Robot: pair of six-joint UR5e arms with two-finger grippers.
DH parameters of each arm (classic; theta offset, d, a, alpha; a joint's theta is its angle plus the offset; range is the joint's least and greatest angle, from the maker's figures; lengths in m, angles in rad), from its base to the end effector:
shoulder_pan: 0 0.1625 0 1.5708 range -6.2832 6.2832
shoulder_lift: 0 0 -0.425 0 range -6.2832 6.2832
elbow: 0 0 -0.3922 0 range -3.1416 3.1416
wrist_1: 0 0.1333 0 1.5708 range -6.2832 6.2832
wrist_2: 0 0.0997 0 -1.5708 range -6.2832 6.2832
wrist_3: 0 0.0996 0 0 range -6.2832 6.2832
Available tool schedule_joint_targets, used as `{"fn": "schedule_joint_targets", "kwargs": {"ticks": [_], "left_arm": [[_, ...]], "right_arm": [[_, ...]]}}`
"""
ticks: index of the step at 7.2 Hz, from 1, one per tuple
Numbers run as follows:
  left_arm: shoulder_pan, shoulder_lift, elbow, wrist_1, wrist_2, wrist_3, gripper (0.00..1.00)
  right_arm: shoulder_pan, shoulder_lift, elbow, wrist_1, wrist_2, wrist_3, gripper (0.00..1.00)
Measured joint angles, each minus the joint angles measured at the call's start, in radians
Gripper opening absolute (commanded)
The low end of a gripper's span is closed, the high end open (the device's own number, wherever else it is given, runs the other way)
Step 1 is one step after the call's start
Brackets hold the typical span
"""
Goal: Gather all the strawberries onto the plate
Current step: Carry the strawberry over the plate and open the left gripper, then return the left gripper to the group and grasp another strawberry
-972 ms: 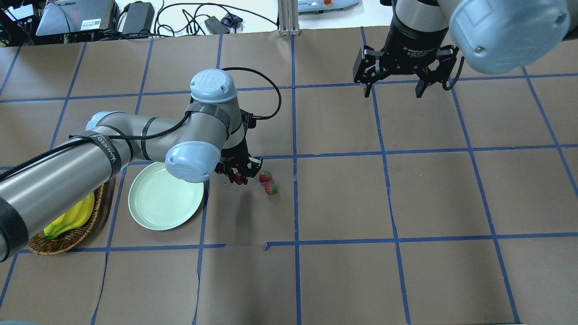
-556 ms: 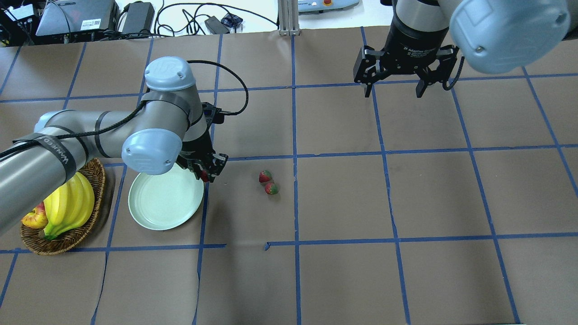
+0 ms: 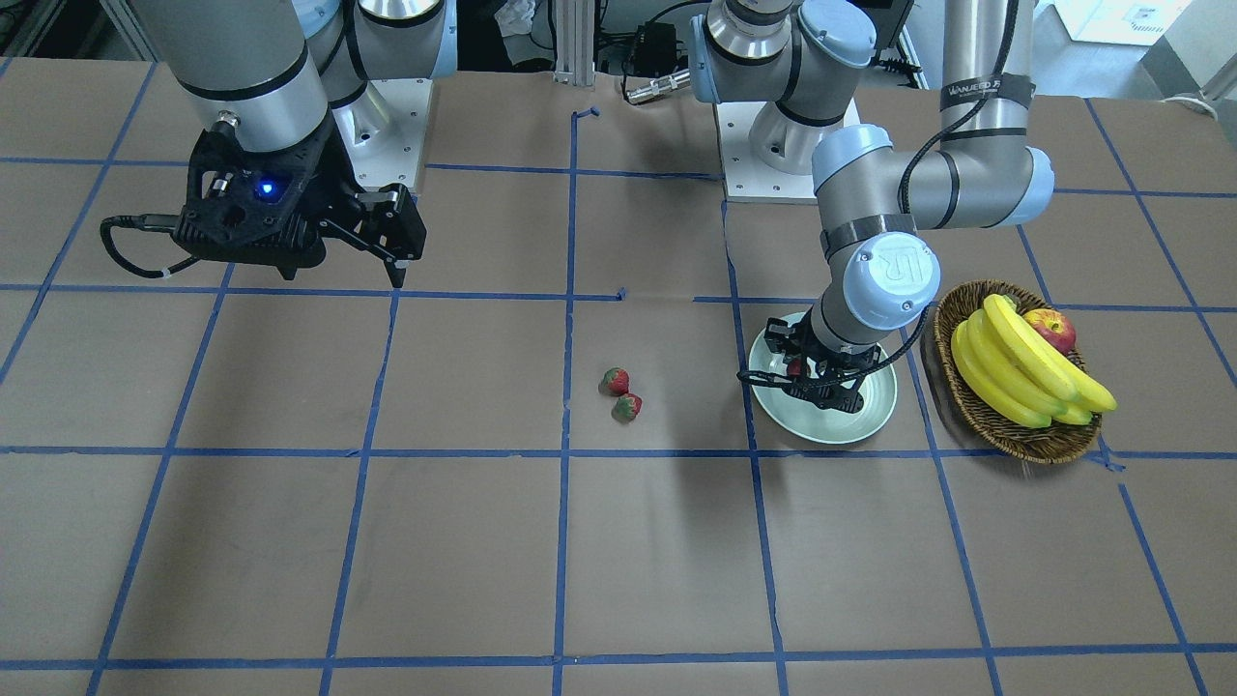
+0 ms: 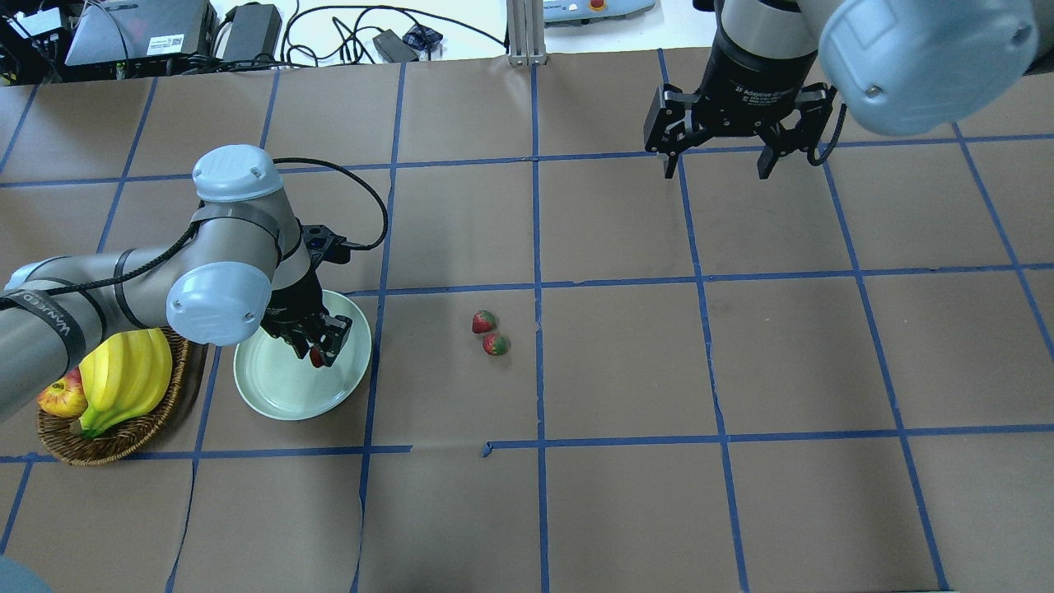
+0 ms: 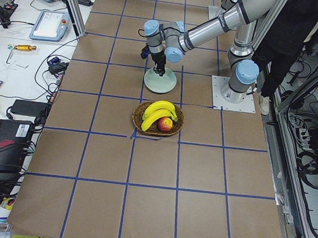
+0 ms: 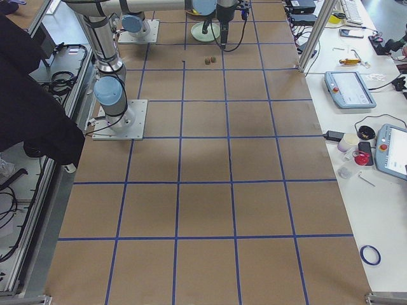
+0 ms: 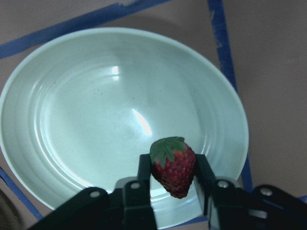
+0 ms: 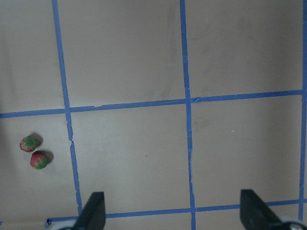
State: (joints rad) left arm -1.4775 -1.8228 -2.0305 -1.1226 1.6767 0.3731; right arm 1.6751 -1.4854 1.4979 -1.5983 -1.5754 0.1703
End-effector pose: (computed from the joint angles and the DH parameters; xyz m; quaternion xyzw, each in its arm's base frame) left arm -0.0781 -0.4828 0.1963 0.1449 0.9793 0.1398 0.0207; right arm 0.1873 -0.5129 0.4830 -0.0330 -0.9994 0.0077 0.0013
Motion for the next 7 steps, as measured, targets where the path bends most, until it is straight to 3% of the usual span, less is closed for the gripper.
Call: {"fn": "schedule_joint_targets", "kwargs": {"ticks": [3, 7], "left_arm": [[-0.030, -0.001, 0.035, 0.049, -0.017, -0.139, 0.97], [-0.235, -0.058, 0.144, 0.147, -0.060, -0.560, 0.88]], "right_arm": [[0.000, 0.000, 0.000, 0.000, 0.000, 0.000, 1.00], [0.000, -0.002, 0.001, 0.001, -0.002, 0.002, 1.00]]}}
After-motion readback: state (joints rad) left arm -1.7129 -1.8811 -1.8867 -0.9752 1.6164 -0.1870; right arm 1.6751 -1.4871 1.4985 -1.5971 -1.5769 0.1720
